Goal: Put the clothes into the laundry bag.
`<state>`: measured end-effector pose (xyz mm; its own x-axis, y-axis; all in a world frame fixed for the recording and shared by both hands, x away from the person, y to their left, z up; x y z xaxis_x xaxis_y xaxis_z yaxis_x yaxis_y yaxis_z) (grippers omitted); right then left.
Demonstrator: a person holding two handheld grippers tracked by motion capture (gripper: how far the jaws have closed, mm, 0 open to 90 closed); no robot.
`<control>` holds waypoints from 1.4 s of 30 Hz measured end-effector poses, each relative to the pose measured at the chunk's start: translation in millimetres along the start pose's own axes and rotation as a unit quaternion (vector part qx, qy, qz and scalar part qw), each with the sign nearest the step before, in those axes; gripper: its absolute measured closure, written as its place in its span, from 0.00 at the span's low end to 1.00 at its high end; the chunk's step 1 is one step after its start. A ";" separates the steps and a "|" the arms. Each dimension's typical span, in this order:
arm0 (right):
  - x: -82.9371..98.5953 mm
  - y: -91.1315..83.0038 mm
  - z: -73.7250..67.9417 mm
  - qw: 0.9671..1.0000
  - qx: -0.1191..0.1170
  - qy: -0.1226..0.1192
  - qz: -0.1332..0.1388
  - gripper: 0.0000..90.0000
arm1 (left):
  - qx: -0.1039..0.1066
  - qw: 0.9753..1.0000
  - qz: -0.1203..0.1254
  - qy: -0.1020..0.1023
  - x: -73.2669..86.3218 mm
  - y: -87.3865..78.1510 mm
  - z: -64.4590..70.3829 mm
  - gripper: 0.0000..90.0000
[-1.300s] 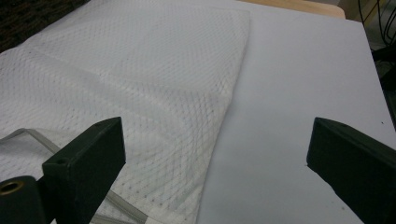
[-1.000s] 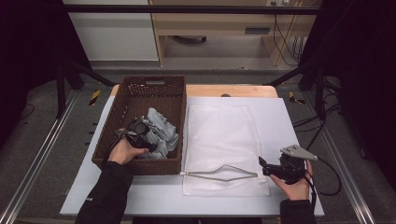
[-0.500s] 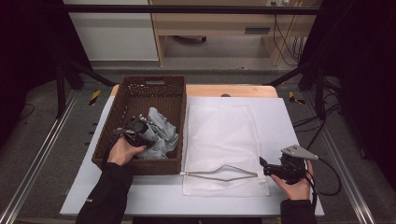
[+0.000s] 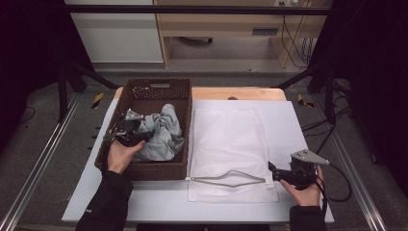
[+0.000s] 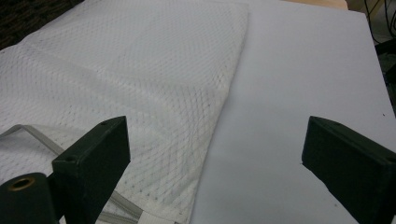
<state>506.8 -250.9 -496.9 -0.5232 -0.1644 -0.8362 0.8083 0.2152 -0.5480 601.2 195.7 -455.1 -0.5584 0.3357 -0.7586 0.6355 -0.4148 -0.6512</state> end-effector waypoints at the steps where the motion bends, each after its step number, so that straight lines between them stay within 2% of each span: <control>1: -0.2 -0.3 0.0 1.000 0.000 0.001 0.001 0.09 | 0.000 1.000 0.000 0.000 0.0 0.0 0.0 0.71; 3: -0.7 -0.9 0.0 1.000 -0.001 0.001 0.002 0.09 | -0.006 1.000 0.028 0.000 -7.4 -6.3 -2.3 0.71; 6: -1.9 -2.4 1.2 1.000 -0.001 0.002 0.006 0.09 | -0.013 0.997 0.071 -0.017 -20.7 -18.1 -6.9 0.72; 7: -2.1 -2.7 1.3 1.000 -0.002 0.003 0.006 0.10 | -0.013 0.997 0.071 -0.017 -20.7 -18.1 -6.9 0.72; 10: -2.2 -3.2 1.7 1.000 -0.002 0.005 0.006 0.10 | -0.015 0.994 0.101 -0.032 -31.6 -30.6 -10.7 0.73; 15: -2.2 -3.3 1.5 1.000 -0.003 0.005 0.005 0.10 | -0.022 0.987 0.155 -0.044 -50.6 -56.7 -12.8 0.74; 16: -2.2 -3.2 1.5 1.000 -0.003 0.004 0.006 0.10 | -0.021 0.985 0.168 -0.047 -55.3 -63.8 -12.8 0.74; 17: -2.2 -3.2 1.2 1.000 -0.004 0.003 0.005 0.10 | -0.022 0.981 0.185 -0.048 -62.1 -74.4 -12.1 0.74; 19: -2.2 -3.4 1.0 1.000 -0.004 0.003 0.005 0.10 | -0.024 0.978 0.203 -0.045 -69.9 -86.4 -10.0 0.75; 20: -2.5 -3.4 1.1 1.000 -0.004 0.003 0.006 0.10 | -0.024 0.978 0.203 -0.045 -69.9 -86.4 -10.0 0.75; 22: -2.5 -3.4 1.1 1.000 -0.004 0.003 0.006 0.10 | -0.030 0.975 0.217 -0.039 -77.7 -97.3 -7.2 0.75; 23: -2.6 -3.7 1.0 1.000 -0.005 0.004 0.006 0.10 | -0.034 0.972 0.230 -0.030 -85.3 -107.4 -3.4 0.75; 24: -2.6 -3.7 1.0 1.000 -0.005 0.004 0.006 0.10 | -0.034 0.972 0.230 -0.030 -85.3 -107.4 -3.4 0.75; 25: -2.6 -3.8 1.0 1.000 -0.005 0.004 0.006 0.10 | -0.036 0.969 0.245 -0.024 -93.5 -117.2 0.7 0.75; 26: -2.6 -3.8 1.0 1.000 -0.005 0.004 0.006 0.10 | -0.036 0.969 0.245 -0.024 -93.5 -117.2 0.7 0.75; 27: -2.7 -3.8 1.0 1.000 -0.005 0.003 0.006 0.10 | -0.039 0.966 0.254 -0.017 -99.8 -124.3 3.8 0.75; 29: -2.7 -4.1 1.0 1.000 -0.006 0.004 0.006 0.10 | -0.039 0.964 0.263 -0.011 -107.4 -132.5 7.6 0.75; 34: -2.7 -4.1 1.1 1.000 -0.006 0.005 0.006 0.10 | -0.043 0.955 0.294 0.002 -132.0 -157.9 17.9 0.75; 35: -2.7 -4.0 1.0 1.000 -0.006 0.004 0.006 0.10 | -0.043 0.954 0.298 0.003 -135.2 -161.1 19.4 0.75; 36: -2.6 -3.9 1.0 1.000 -0.006 0.004 0.006 0.10 | -0.042 0.951 0.307 0.006 -141.9 -167.5 22.6 0.75; 37: -2.6 -3.9 0.9 1.000 -0.007 0.004 0.006 0.10 | -0.042 0.951 0.307 0.006 -141.9 -167.5 22.6 0.75; 38: -2.7 -4.1 0.9 1.000 -0.007 0.004 0.006 0.10 | -0.043 0.949 0.311 0.008 -146.1 -171.7 24.4 0.75; 39: -2.7 -4.2 0.8 1.000 -0.007 0.005 0.006 0.10 | -0.044 0.946 0.321 0.012 -154.7 -179.9 28.2 0.75; 41: -2.7 -4.3 0.9 1.000 -0.007 0.005 0.006 0.10 | -0.045 0.945 0.323 0.015 -158.3 -183.9 29.8 0.75; 42: -2.6 -4.9 0.3 1.000 -0.008 0.009 0.005 0.10 | -0.047 0.943 0.328 0.019 -162.9 -188.8 32.2 0.75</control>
<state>504.3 -251.8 -492.0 -0.5202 -0.1457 -0.8415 0.8088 0.2323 -0.5402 555.1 192.1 -207.9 -0.0100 0.0636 -0.9979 0.8835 -0.4667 -0.0386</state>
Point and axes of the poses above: each handheld gripper's, and its own axes: y roughly forward along the jaws, x roughly out of its underside, z roughly to its right, the point moved 10 cm from there along y, roughly forward along the jaws, and after that the axes turned 3 degrees about x, right-handed, at the moved point
